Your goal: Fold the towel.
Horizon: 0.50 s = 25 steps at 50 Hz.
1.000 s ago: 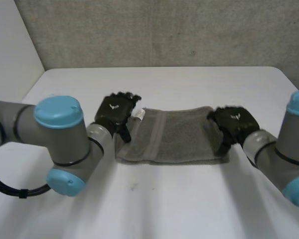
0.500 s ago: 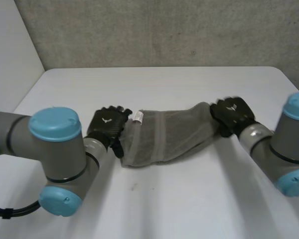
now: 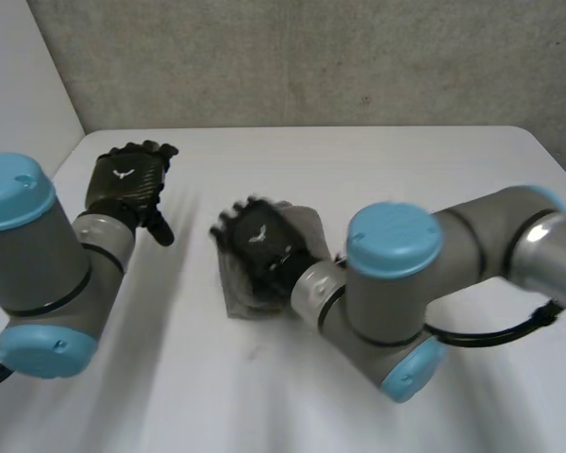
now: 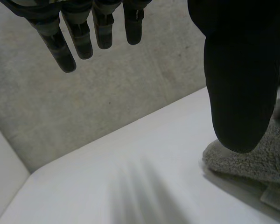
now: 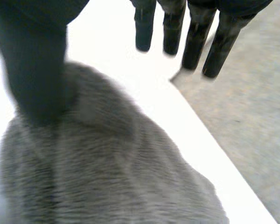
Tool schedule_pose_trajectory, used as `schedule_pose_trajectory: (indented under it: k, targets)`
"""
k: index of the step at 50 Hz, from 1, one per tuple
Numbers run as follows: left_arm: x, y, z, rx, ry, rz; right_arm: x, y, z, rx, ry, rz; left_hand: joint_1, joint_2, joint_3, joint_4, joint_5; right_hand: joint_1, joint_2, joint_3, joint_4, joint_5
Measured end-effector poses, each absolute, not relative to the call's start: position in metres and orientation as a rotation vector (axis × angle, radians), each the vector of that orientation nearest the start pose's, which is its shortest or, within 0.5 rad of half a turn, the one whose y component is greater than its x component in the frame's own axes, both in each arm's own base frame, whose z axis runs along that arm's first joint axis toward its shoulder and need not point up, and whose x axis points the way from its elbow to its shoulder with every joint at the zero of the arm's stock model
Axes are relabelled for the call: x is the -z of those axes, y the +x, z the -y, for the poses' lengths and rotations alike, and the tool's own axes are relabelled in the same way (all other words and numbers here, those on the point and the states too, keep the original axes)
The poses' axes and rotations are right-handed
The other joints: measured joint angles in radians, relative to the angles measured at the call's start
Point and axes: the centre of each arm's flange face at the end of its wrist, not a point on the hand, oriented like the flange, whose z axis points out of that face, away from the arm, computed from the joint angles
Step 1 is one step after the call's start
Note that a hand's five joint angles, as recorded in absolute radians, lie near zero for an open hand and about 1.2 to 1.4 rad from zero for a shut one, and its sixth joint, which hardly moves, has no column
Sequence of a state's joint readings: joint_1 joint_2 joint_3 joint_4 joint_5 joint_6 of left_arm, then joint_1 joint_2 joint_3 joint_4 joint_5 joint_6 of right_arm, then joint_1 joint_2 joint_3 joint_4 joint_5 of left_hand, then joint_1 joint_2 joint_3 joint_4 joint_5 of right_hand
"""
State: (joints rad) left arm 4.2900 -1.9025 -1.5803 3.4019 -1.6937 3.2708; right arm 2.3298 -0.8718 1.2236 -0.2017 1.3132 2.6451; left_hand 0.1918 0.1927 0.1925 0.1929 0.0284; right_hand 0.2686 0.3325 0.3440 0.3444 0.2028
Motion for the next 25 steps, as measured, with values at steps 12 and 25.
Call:
schedule_pose_trajectory:
  k: [12, 25]
  targets:
    - [-0.184, -0.314, 0.287, 2.241, 0.719, -2.444, -0.204, 0.345, 0.266, 1.767, -0.88, -1.883, 0.002, 0.004, 0.005, 0.004, 0.0, -0.061, -0.102, -0.134, -0.117, -0.14]
    - [-0.119, -0.325, 0.282, 1.982, 0.86, -2.605, -0.135, 0.357, 0.288, 1.495, -0.99, -2.087, 0.011, 0.01, 0.01, 0.009, 0.003, -0.061, -0.102, -0.134, -0.117, -0.143]
